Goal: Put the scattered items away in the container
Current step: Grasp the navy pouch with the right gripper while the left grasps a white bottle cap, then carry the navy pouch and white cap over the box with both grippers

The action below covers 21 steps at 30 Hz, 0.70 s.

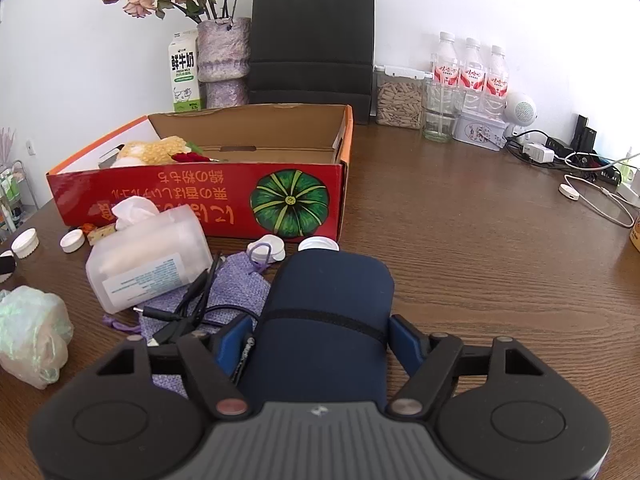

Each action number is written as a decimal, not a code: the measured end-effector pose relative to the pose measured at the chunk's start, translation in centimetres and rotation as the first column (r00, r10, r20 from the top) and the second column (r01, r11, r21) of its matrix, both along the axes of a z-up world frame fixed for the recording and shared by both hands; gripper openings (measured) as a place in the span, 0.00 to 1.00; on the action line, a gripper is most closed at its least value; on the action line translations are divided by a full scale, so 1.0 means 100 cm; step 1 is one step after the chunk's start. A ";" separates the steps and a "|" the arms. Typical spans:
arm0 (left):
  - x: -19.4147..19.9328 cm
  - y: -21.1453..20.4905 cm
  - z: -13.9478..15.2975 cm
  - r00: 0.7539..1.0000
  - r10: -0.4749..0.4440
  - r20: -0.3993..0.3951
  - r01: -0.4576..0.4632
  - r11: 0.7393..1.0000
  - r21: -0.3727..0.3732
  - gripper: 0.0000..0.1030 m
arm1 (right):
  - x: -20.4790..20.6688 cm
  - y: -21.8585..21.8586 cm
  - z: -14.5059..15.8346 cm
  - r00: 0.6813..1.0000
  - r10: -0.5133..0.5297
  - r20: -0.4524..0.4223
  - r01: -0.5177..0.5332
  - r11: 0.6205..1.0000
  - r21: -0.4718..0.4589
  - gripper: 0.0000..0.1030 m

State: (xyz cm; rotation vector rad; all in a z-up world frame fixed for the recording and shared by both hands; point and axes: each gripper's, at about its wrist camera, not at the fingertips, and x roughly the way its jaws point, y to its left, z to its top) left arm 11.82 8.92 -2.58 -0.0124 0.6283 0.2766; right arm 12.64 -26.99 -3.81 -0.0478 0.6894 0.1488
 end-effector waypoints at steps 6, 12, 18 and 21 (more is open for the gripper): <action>-0.010 0.004 0.002 0.999 -0.030 0.040 0.034 0.994 -0.100 0.40 | -0.005 -0.006 0.004 1.000 -0.013 0.022 0.013 1.000 0.013 0.63; -0.017 0.002 0.008 0.997 -0.028 0.068 0.034 0.996 -0.081 0.40 | -0.012 -0.010 0.007 0.999 -0.015 0.051 0.014 1.000 0.024 0.62; -0.022 -0.001 0.018 0.994 -0.034 0.103 0.040 0.997 -0.059 0.40 | -0.019 -0.010 0.013 0.996 -0.014 0.084 0.012 0.999 0.033 0.62; -0.024 -0.005 0.024 0.991 -0.043 0.125 0.050 0.998 -0.049 0.40 | -0.023 -0.011 0.018 0.994 -0.013 0.105 0.009 0.999 0.033 0.62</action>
